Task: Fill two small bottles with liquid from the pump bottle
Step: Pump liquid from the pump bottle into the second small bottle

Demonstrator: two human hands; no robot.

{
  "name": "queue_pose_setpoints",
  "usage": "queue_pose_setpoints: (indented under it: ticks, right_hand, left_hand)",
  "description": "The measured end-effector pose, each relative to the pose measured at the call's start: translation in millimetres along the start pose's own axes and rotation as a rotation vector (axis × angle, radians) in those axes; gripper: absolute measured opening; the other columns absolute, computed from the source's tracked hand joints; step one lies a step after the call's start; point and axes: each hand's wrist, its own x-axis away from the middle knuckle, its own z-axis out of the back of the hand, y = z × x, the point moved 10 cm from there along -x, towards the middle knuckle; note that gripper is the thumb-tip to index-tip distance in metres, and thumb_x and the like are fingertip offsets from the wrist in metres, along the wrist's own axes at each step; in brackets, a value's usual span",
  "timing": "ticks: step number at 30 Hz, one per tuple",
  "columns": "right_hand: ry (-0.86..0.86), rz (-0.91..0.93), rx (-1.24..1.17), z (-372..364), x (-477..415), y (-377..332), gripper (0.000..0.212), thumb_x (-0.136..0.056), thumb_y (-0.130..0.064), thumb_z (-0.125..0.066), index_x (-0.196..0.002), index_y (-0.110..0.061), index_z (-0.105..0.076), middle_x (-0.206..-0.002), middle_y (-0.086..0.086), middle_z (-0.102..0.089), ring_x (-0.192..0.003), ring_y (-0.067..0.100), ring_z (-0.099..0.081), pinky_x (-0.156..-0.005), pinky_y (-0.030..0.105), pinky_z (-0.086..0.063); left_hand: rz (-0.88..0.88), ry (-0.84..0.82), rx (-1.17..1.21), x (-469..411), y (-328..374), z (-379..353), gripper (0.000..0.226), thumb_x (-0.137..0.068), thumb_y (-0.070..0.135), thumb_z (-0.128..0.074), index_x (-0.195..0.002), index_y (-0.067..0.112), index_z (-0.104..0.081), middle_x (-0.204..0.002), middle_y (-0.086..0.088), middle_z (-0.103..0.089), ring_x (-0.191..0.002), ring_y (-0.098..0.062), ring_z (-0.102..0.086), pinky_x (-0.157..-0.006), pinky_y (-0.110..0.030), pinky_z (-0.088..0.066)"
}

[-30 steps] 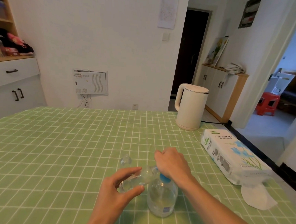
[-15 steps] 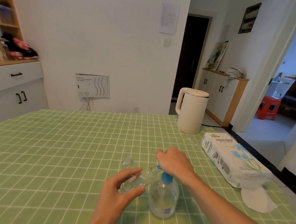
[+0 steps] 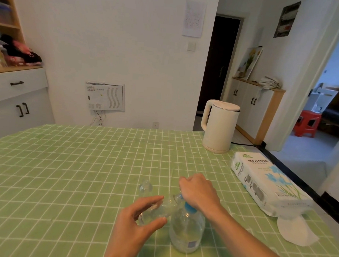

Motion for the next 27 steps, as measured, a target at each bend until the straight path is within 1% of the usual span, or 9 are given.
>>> queue_pose_setpoints:
  ticks: [2,3,6,8,11,15,18,23,27]
  right_hand:
    - [0.003,0.001,-0.001,1.0,1.0,-0.8,0.035,-0.099,-0.040,-0.047,-0.070,-0.022,-0.043,-0.070,-0.001,-0.043,-0.059,0.019,-0.037,-0.064,0.034,-0.033]
    - [0.001,0.001,0.002,1.5,1.5,-1.3,0.035,-0.099,-0.040,-0.047,-0.069,-0.022,-0.042,-0.070,-0.001,-0.044,-0.060,0.019,-0.038,-0.064,0.035,-0.034]
    - [-0.018,0.006,0.004,5.3,2.1,-4.9,0.035,-0.098,-0.039,-0.048,-0.070,-0.021,-0.042,-0.077,0.003,-0.049,-0.068,0.023,-0.044,-0.070,0.036,-0.037]
    - [-0.013,0.031,0.014,11.9,1.6,-11.0,0.037,-0.100,-0.041,-0.048,-0.070,-0.021,-0.042,-0.072,0.001,-0.049,-0.065,0.022,-0.045,-0.071,0.036,-0.038]
    - [-0.012,0.059,0.052,15.1,0.6,-15.4,0.041,-0.104,-0.045,-0.048,-0.071,-0.021,-0.044,-0.065,-0.003,-0.045,-0.057,0.018,-0.041,-0.071,0.036,-0.039]
    - [-0.009,0.044,0.020,11.0,-1.9,-10.4,0.038,-0.101,-0.041,-0.048,-0.069,-0.020,-0.043,-0.064,-0.003,-0.045,-0.057,0.018,-0.040,-0.065,0.034,-0.036]
    - [0.016,0.024,0.010,9.3,-2.5,-6.6,0.035,-0.098,-0.038,-0.048,-0.068,-0.021,-0.043,-0.063,-0.004,-0.044,-0.055,0.017,-0.038,-0.058,0.033,-0.031]
    - [0.014,-0.006,0.015,2.5,-1.0,-0.4,0.037,-0.098,-0.038,-0.048,-0.066,-0.020,-0.042,-0.064,-0.002,-0.044,-0.056,0.018,-0.038,-0.056,0.033,-0.029]
    - [0.014,-0.007,0.013,3.6,1.5,-1.6,0.037,-0.099,-0.041,-0.045,-0.069,-0.020,-0.043,-0.070,0.000,-0.048,-0.061,0.020,-0.042,-0.060,0.034,-0.032]
  left_hand:
    - [-0.001,0.007,0.005,-0.1,3.0,0.0,0.053,-0.059,0.040,-0.091,-0.109,0.052,-0.077,-0.112,0.020,-0.081,-0.112,0.001,-0.073,-0.099,-0.020,-0.051]
    - [-0.002,0.009,0.003,0.2,3.7,0.2,0.053,-0.059,0.042,-0.091,-0.109,0.053,-0.077,-0.112,0.020,-0.081,-0.112,0.001,-0.073,-0.098,-0.018,-0.051]
    - [-0.005,0.003,-0.013,0.7,3.0,1.3,0.056,-0.070,0.019,-0.097,-0.109,0.053,-0.077,-0.112,0.021,-0.080,-0.112,0.003,-0.072,-0.096,-0.011,-0.053]
    - [0.003,0.004,-0.021,0.0,2.0,3.2,0.057,-0.074,0.009,-0.094,-0.109,0.051,-0.078,-0.113,0.022,-0.080,-0.113,0.003,-0.072,-0.095,-0.009,-0.052]
    - [0.007,0.007,-0.030,-0.4,0.7,5.0,0.050,-0.075,0.008,-0.093,-0.110,0.042,-0.081,-0.113,0.022,-0.080,-0.113,0.003,-0.072,-0.097,-0.016,-0.053]
    - [-0.003,0.001,-0.017,1.1,1.1,4.8,0.050,-0.075,0.009,-0.093,-0.111,0.043,-0.080,-0.114,0.021,-0.080,-0.114,0.002,-0.072,-0.096,-0.011,-0.053]
    - [0.001,0.000,-0.012,0.8,0.3,5.5,0.054,-0.076,0.013,-0.094,-0.112,0.049,-0.077,-0.115,0.021,-0.079,-0.116,0.001,-0.071,-0.098,-0.020,-0.054]
    - [0.011,0.012,0.003,2.3,-0.9,5.3,0.049,-0.067,0.036,-0.090,-0.113,0.050,-0.077,-0.116,0.021,-0.079,-0.117,0.000,-0.071,-0.103,-0.031,-0.052]
    - [0.020,0.010,0.010,4.3,-3.6,2.6,0.050,-0.069,0.030,-0.091,-0.112,0.051,-0.077,-0.116,0.022,-0.079,-0.116,0.001,-0.071,-0.103,-0.032,-0.052]
